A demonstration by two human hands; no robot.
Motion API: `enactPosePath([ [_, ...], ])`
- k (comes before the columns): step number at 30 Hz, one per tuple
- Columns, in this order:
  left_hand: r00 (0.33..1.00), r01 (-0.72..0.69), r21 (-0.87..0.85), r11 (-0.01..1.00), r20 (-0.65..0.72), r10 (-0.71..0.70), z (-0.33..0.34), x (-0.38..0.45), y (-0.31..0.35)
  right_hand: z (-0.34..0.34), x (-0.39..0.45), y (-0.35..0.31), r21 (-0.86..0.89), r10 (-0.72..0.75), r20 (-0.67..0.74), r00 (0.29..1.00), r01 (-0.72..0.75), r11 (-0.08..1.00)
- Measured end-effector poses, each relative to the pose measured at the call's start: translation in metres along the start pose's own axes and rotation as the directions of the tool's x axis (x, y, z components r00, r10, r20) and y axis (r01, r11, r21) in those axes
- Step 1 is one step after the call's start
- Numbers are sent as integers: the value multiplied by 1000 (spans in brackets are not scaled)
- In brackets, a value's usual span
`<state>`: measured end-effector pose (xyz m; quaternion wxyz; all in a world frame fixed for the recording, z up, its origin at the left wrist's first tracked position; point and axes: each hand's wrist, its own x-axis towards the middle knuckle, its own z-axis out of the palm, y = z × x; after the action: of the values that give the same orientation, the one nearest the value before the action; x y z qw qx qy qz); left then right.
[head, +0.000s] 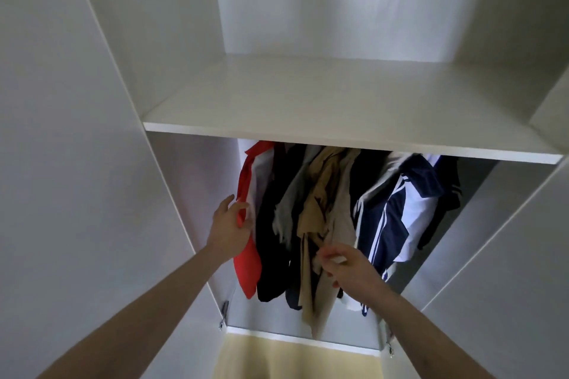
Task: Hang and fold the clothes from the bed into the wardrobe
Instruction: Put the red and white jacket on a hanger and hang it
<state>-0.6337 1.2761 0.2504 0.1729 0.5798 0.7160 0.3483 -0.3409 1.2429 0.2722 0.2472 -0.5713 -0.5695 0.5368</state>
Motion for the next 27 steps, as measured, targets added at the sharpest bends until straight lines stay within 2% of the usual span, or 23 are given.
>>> enactPosePath([
  [4,999,-35,-16,999,-21,35,-24,-71,3,2,-26,14,50,-25,-1,1000,25,998],
  [8,1000,-4,17,1000,-19,4,-46,-133,-3,15,-57,29,55,-16,35,999,14,998],
  [14,999,-23,12,1000,-25,23,-74,-190,-3,40,-105,32,91,-19,56,998,14,996],
  [20,986,-146,-20,989,72,147,-100,-225,-5,73,-148,27,135,-43,-39,998,48,990],
  [27,906,-276,-94,957,307,291,-111,-266,-25,126,-226,53,145,-6,-284,959,49,988],
])
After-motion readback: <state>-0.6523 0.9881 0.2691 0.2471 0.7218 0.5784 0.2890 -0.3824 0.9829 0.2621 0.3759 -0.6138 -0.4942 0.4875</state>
